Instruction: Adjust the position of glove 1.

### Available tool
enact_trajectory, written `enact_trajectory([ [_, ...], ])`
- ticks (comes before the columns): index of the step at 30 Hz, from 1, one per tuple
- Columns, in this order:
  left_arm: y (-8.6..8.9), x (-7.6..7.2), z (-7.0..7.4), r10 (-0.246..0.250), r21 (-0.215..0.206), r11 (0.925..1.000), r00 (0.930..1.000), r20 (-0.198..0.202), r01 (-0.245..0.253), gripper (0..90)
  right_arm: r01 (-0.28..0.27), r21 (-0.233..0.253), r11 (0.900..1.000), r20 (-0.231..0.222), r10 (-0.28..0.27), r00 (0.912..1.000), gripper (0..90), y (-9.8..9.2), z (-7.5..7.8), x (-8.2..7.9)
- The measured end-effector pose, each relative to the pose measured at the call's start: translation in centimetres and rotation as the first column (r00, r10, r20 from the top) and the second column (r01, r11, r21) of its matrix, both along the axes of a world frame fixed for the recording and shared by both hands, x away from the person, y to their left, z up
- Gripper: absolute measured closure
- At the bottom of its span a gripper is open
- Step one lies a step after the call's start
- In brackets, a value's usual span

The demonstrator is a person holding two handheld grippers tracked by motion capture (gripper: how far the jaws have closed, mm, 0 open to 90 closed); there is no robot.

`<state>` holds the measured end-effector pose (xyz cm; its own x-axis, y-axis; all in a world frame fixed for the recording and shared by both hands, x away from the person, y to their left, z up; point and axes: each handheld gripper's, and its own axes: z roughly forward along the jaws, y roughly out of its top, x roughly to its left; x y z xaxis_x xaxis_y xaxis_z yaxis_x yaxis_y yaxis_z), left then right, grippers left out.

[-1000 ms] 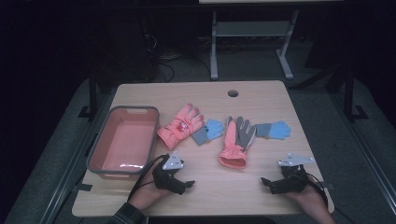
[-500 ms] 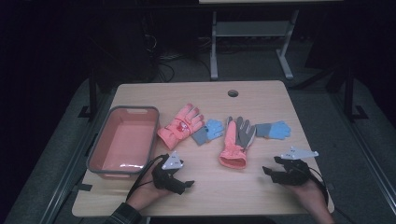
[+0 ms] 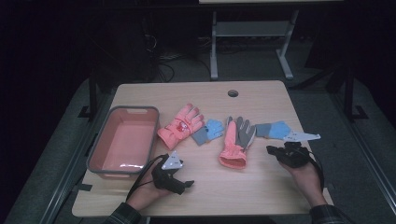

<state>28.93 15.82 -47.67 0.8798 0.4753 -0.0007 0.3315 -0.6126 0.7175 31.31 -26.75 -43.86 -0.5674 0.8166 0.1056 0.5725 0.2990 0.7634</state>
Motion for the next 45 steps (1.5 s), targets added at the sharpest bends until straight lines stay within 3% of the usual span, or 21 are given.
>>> enact_trajectory([
  [14, 0.0, 0.0, 0.0, 0.006, 0.001, 1.0, 1.0, -0.003, -0.006, 12.5, 0.045, -0.009, 0.999, 0.034, -0.044, 0.9984, 89.7, 0.3, -0.2, 4.4],
  [19, 0.0, 0.0, 0.0, 0.006, 0.001, 1.0, 1.0, -0.002, -0.006, 12.5, 0.074, 0.006, 0.997, 0.033, -0.074, 0.9967, 89.8, 0.0, -0.7, 6.0],
  [32, 0.0, 0.0, 0.0, 0.01, -0.003, 0.9999, 0.9999, -0.006, -0.01, 12.5, 0.097, -0.018, 0.995, -0.004, -0.097, 0.9952, 89.7, -0.1, -2.3, 9.5],
  [37, 0.1, -0.1, 0.0, 0.016, -0.002, 0.9999, 0.9998, -0.006, -0.016, 12.5, 0.103, -0.04, 0.994, -0.028, -0.105, 0.9941, 89.9, 0.0, -3.2, 10.1],
  [45, 0.2, -0.1, 0.0, 0.018, -0.002, 0.9998, 0.9998, -0.005, -0.018, 12.5, 0.088, -0.043, 0.995, -0.042, -0.09, 0.9951, 89.9, -0.3, -3.1, 9.4],
])
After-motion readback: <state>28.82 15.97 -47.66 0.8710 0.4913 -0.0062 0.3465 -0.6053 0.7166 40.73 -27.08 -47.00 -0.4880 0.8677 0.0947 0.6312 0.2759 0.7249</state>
